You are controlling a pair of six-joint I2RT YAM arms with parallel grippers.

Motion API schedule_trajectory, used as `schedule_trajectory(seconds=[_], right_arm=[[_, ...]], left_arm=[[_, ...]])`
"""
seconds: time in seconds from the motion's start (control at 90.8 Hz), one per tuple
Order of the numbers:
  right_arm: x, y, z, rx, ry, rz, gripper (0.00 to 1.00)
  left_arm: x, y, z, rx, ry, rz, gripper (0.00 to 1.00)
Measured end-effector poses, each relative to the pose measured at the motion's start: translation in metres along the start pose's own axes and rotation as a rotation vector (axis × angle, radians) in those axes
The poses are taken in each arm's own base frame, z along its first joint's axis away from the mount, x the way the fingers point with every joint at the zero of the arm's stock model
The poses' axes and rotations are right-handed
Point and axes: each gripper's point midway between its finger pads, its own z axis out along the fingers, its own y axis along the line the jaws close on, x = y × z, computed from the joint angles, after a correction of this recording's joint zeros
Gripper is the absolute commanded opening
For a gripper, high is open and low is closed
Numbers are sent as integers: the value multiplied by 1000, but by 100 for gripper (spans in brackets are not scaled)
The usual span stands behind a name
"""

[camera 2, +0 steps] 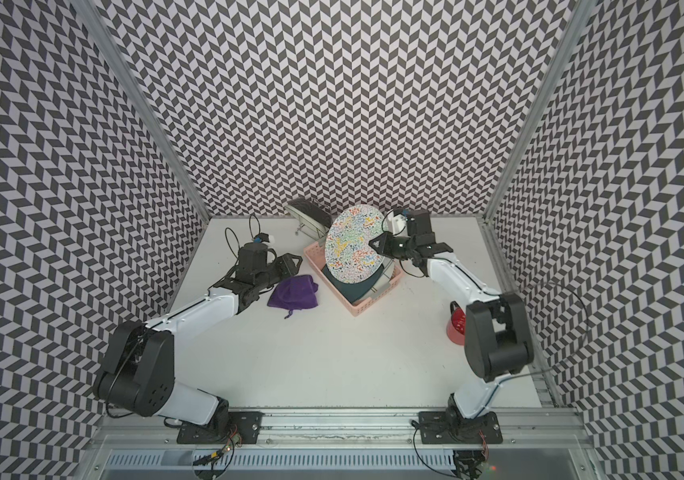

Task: Wipe the wet plate dry
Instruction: Pick up the towel at the center of the board, then wipe the plate with towel.

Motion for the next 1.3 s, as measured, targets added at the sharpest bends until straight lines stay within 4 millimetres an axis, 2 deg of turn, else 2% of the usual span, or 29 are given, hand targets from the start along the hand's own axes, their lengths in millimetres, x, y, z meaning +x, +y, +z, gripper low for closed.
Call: schedule_trajectory(seconds=[0.055,0.143,0.187,0.242,0.297,0.363,0.397,0.419,0.518,0.584,0.65,0.683,0.749,0.815,0.881,0.936,0.969,1.013,1.079,1.135,1.201,1.3], right_arm=[[-15,23,-25,-25,-69,-40,0],[-31,54,-61,-64,-169,-86,0],[-35,65,-75,-85,-208,-102,0],[-33,71,-86,-99,-239,-105,0],[-24,69,-92,-99,-241,-97,0],[-12,60,-91,-82,-223,-72,0],[-7,55,-89,-70,-210,-60,0],[-3,51,-87,-60,-198,-51,0],[11,38,-83,-23,-158,-18,0],[18,33,-83,-11,-144,-7,0],[25,33,-87,-12,-138,1,0],[29,33,-89,-18,-138,5,0],[36,36,-93,-44,-137,17,0],[44,43,-94,-88,-126,36,0],[51,52,-91,-138,-107,63,0],[58,65,-88,-186,-84,86,0],[61,73,-87,-215,-72,95,0],[64,85,-86,-259,-56,113,0],[64,101,-86,-324,-46,141,0],[61,110,-86,-363,-48,158,0],[63,99,-78,-320,-37,223,0],[57,89,-66,-289,-44,285,0]], left_arm=[[10,14,7,-68,29,30,60],[31,36,23,-151,100,76,75],[42,43,30,-173,139,88,79],[55,50,38,-185,189,109,79],[67,54,47,-195,229,110,69],[74,57,55,-208,251,123,38],[73,56,57,-208,253,122,12],[73,55,59,-208,256,117,1],[68,51,59,-211,263,100,0],[57,46,46,-207,258,67,0],[34,29,16,-175,209,38,0],[15,13,-4,-132,154,27,0],[-34,-30,-55,-8,-2,6,0],[-75,-82,-114,166,-159,6,0],[-93,-127,-161,330,-246,24,0],[-94,-153,-182,427,-267,43,0],[-89,-164,-186,464,-257,57,0],[-78,-173,-179,481,-219,72,0],[-56,-175,-156,451,-140,87,0],[-33,-163,-127,383,-62,89,0],[-19,-153,-111,343,-19,97,0],[-1,-149,-106,323,33,129,0]])
